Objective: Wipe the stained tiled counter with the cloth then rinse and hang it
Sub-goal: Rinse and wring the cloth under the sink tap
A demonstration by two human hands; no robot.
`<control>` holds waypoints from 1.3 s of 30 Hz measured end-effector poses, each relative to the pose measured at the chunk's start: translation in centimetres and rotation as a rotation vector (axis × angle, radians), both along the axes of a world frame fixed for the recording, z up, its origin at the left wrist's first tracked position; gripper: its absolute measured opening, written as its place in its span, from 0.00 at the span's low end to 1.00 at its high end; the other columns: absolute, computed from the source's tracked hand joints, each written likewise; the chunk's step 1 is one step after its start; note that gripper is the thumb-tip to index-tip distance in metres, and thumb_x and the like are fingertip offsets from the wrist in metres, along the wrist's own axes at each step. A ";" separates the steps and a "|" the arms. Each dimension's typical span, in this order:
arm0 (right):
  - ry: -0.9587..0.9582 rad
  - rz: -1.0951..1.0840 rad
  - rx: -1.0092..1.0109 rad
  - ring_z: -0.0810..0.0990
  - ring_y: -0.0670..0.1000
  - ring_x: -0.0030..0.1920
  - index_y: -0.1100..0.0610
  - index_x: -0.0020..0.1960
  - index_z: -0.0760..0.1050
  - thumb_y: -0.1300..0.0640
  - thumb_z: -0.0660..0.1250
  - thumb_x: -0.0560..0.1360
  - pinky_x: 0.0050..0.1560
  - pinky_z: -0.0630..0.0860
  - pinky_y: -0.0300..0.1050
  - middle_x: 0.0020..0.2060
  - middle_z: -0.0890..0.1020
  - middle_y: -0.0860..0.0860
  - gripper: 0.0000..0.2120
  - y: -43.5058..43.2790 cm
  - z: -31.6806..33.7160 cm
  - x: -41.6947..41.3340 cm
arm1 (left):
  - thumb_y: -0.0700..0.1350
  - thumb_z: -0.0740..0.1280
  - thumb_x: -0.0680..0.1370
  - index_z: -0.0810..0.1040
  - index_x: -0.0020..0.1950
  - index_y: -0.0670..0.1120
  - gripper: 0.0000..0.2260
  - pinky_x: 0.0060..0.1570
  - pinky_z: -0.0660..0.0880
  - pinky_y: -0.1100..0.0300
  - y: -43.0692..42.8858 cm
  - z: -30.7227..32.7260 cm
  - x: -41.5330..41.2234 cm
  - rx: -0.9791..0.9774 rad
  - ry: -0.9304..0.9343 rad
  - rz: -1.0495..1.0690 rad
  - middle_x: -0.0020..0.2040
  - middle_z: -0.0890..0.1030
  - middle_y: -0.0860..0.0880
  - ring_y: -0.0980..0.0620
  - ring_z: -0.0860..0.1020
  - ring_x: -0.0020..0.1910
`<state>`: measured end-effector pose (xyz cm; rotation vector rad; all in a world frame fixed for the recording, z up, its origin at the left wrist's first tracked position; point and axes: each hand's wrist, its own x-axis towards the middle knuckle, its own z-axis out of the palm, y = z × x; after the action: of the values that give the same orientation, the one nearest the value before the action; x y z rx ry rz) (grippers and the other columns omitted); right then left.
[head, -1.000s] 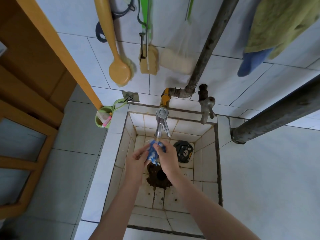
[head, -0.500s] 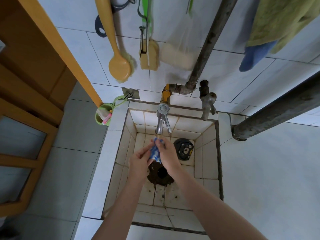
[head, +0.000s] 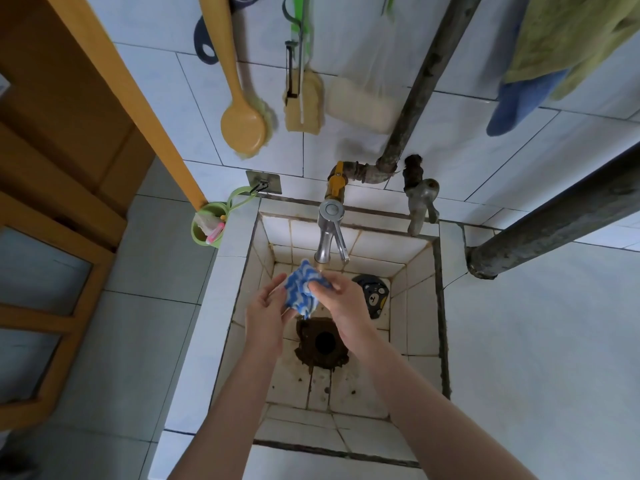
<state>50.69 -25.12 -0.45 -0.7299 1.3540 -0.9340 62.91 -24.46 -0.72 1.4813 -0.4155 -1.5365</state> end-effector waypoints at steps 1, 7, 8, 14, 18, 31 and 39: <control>0.007 -0.037 0.000 0.81 0.45 0.47 0.61 0.52 0.77 0.64 0.69 0.73 0.43 0.76 0.33 0.47 0.81 0.51 0.09 0.0 0.0 0.0 | 0.37 0.58 0.79 0.72 0.63 0.41 0.13 0.40 0.79 0.65 0.0 0.0 -0.1 0.000 0.009 -0.015 0.56 0.79 0.42 0.48 0.79 0.52; -0.070 -0.017 -0.016 0.79 0.51 0.52 0.57 0.60 0.65 0.65 0.66 0.74 0.40 0.77 0.32 0.55 0.74 0.56 0.17 0.0 -0.6 0.9 | 0.37 0.59 0.78 0.76 0.59 0.44 0.12 0.45 0.79 0.64 0.8 -0.2 -1.6 -0.030 0.021 -0.135 0.54 0.80 0.45 0.50 0.80 0.53; -0.099 -0.005 -0.044 0.79 0.49 0.50 0.56 0.63 0.64 0.65 0.66 0.75 0.41 0.78 0.34 0.55 0.74 0.56 0.20 -0.1 -0.6 1.0 | 0.38 0.59 0.78 0.76 0.59 0.43 0.12 0.45 0.79 0.64 0.8 -0.1 -1.8 -0.034 0.017 -0.136 0.54 0.80 0.45 0.50 0.80 0.53; 0.128 0.037 -0.048 0.80 0.43 0.42 0.61 0.56 0.73 0.56 0.60 0.79 0.39 0.76 0.30 0.45 0.79 0.50 0.10 -0.5 -1.9 1.3 | 0.36 0.59 0.78 0.77 0.58 0.44 0.12 0.45 0.78 0.65 0.7 -0.6 -1.6 -0.030 -0.021 -0.135 0.56 0.80 0.44 0.51 0.79 0.53; 0.162 -0.187 0.117 0.81 0.50 0.45 0.61 0.56 0.74 0.49 0.54 0.81 0.43 0.77 0.37 0.46 0.81 0.55 0.18 -1.6 -2.8 1.2 | 0.35 0.58 0.78 0.78 0.53 0.47 0.12 0.44 0.78 0.66 1.0 -0.7 -2.0 -0.031 0.005 -0.117 0.57 0.79 0.45 0.52 0.79 0.54; 0.058 -0.064 -0.042 0.79 0.45 0.45 0.58 0.56 0.72 0.56 0.57 0.80 0.41 0.77 0.31 0.45 0.79 0.50 0.09 -0.4 -3.4 1.4 | 0.35 0.59 0.78 0.76 0.60 0.42 0.13 0.50 0.77 0.63 0.6 -1.2 -2.8 -0.050 0.000 -0.069 0.55 0.79 0.47 0.53 0.78 0.54; -0.066 -0.003 -0.026 0.80 0.45 0.49 0.53 0.60 0.72 0.52 0.56 0.81 0.43 0.77 0.33 0.50 0.79 0.50 0.12 0.1 -2.4 1.3 | 0.36 0.59 0.78 0.77 0.57 0.44 0.11 0.53 0.77 0.59 -0.2 -1.5 -2.2 -0.012 0.047 0.004 0.58 0.78 0.44 0.49 0.77 0.56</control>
<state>52.04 -25.01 -2.87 -0.7107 1.2872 -0.9722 60.75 -24.64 -2.25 1.4333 -0.3934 -1.5597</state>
